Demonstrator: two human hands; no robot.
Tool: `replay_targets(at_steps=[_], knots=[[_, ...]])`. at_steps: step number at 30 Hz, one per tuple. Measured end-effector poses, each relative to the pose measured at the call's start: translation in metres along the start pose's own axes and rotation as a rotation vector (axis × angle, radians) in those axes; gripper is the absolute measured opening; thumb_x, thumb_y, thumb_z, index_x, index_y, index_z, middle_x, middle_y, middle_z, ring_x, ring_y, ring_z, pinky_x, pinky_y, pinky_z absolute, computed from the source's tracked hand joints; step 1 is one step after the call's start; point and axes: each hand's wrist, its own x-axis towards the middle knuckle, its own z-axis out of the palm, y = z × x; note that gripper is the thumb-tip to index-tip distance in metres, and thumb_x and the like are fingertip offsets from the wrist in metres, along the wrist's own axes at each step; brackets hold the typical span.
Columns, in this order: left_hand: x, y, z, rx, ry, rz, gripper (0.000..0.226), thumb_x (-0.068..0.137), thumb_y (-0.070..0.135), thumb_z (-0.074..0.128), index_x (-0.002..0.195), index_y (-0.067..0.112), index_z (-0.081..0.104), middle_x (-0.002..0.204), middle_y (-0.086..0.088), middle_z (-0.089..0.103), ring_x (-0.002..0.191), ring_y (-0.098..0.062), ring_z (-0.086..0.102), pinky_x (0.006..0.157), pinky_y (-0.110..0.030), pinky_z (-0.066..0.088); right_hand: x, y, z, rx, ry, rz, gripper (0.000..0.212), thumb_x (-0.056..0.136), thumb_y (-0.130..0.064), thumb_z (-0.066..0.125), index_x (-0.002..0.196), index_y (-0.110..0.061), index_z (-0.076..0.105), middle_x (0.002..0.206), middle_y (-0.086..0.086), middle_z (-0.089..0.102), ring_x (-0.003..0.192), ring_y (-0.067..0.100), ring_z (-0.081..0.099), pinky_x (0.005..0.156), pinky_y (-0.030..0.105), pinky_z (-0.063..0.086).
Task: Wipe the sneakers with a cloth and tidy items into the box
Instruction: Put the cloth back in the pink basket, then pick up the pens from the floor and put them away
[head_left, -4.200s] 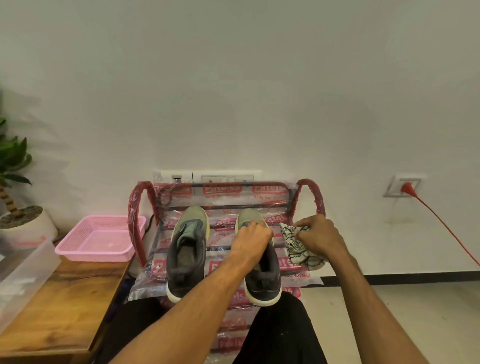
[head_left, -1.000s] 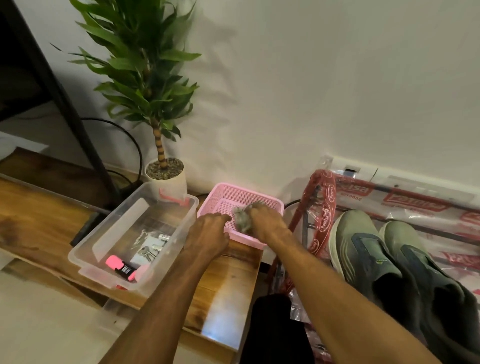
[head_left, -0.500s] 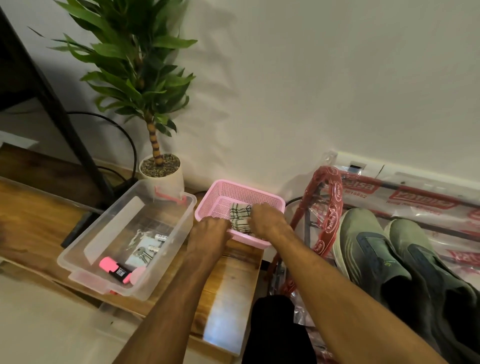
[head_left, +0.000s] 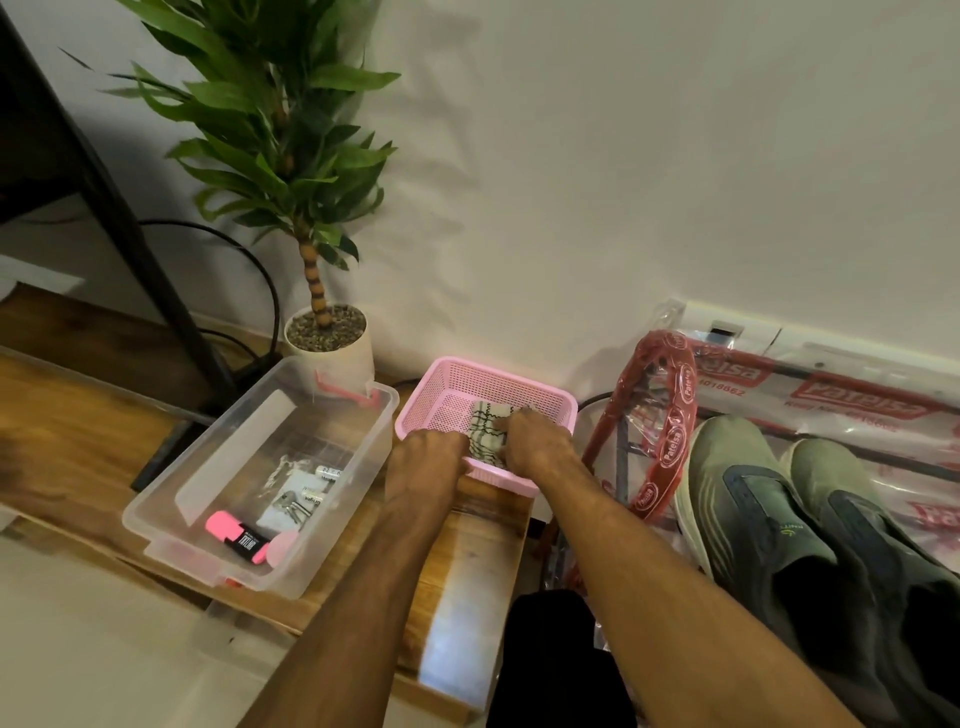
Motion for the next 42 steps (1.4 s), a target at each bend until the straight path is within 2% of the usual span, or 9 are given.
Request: replay_targets(at_steps=[3, 7, 14, 21, 27, 34, 38, 42], knots=[[-0.001, 0.000, 0.001, -0.024, -0.007, -0.007, 0.031, 0.092, 0.034, 0.062, 0.121, 0.022, 0.065, 0.116, -0.005, 0.067, 0.103, -0.021, 0.064, 0.086, -0.031, 0.052, -0.006, -0.002, -0.009, 0.037, -0.016, 0.010, 0.044, 0.092, -0.017, 0.061, 0.135, -0.018, 0.055, 0.128, 0.006, 0.061, 0.113, 0.025, 0.059, 0.092, 0.041, 0.053], [-0.008, 0.002, -0.001, -0.031, 0.014, 0.035, 0.039, 0.091, 0.034, 0.063, 0.129, 0.026, 0.059, 0.124, -0.003, 0.065, 0.111, -0.021, 0.061, 0.092, -0.035, 0.050, -0.020, -0.008, -0.017, 0.169, 0.120, 0.048, 0.048, 0.086, -0.007, 0.064, 0.133, -0.011, 0.054, 0.124, 0.009, 0.063, 0.109, 0.027, 0.062, 0.089, 0.041, 0.055], [-0.017, 0.013, -0.023, 0.034, 0.045, 0.063, 0.048, 0.091, 0.023, 0.063, 0.137, 0.029, 0.052, 0.133, -0.002, 0.059, 0.120, -0.023, 0.054, 0.103, -0.036, 0.041, -0.064, -0.010, -0.046, 0.241, 0.159, -0.012, 0.042, 0.084, -0.013, 0.067, 0.126, -0.009, 0.059, 0.123, 0.011, 0.063, 0.109, 0.029, 0.061, 0.090, 0.040, 0.053], [-0.036, 0.029, -0.067, 0.039, 0.135, 0.026, 0.043, 0.089, 0.021, 0.059, 0.131, 0.032, 0.057, 0.124, -0.006, 0.065, 0.112, -0.028, 0.059, 0.091, -0.036, 0.047, -0.115, -0.008, -0.084, 0.154, 0.215, -0.148, 0.037, 0.087, -0.013, 0.062, 0.124, -0.011, 0.059, 0.121, 0.010, 0.060, 0.106, 0.029, 0.060, 0.089, 0.040, 0.051], [-0.060, 0.060, -0.116, -0.029, 0.207, 0.042, 0.039, 0.091, 0.022, 0.057, 0.129, 0.029, 0.058, 0.125, -0.003, 0.063, 0.113, -0.025, 0.058, 0.089, -0.033, 0.046, -0.154, 0.013, -0.117, 0.172, 0.333, -0.234, 0.034, 0.086, -0.019, 0.064, 0.120, -0.019, 0.065, 0.124, 0.006, 0.061, 0.109, 0.025, 0.060, 0.089, 0.038, 0.050], [-0.087, 0.116, -0.162, -0.066, 0.266, 0.125, 0.034, 0.090, 0.024, 0.057, 0.123, 0.032, 0.060, 0.123, -0.001, 0.064, 0.109, -0.023, 0.060, 0.089, -0.034, 0.047, -0.221, 0.069, -0.157, 0.241, 0.449, -0.230, 0.027, 0.087, -0.019, 0.065, 0.114, -0.019, 0.070, 0.124, 0.004, 0.065, 0.107, 0.021, 0.063, 0.093, 0.041, 0.053], [-0.101, 0.178, -0.180, -0.106, 0.272, 0.256, 0.031, 0.089, 0.023, 0.056, 0.119, 0.030, 0.064, 0.122, -0.001, 0.065, 0.110, -0.025, 0.060, 0.087, -0.034, 0.046, -0.269, 0.118, -0.167, 0.299, 0.473, -0.194, 0.027, 0.082, -0.016, 0.063, 0.106, -0.020, 0.075, 0.111, 0.003, 0.072, 0.094, 0.021, 0.067, 0.086, 0.043, 0.056], [-0.113, 0.256, -0.177, -0.154, 0.246, 0.412, 0.030, 0.089, 0.021, 0.054, 0.114, 0.031, 0.067, 0.116, -0.001, 0.068, 0.100, -0.025, 0.062, 0.079, -0.033, 0.048, -0.306, 0.182, -0.168, 0.331, 0.495, -0.078, 0.030, 0.084, -0.019, 0.064, 0.113, -0.020, 0.073, 0.116, 0.002, 0.071, 0.099, 0.018, 0.066, 0.090, 0.039, 0.054]])
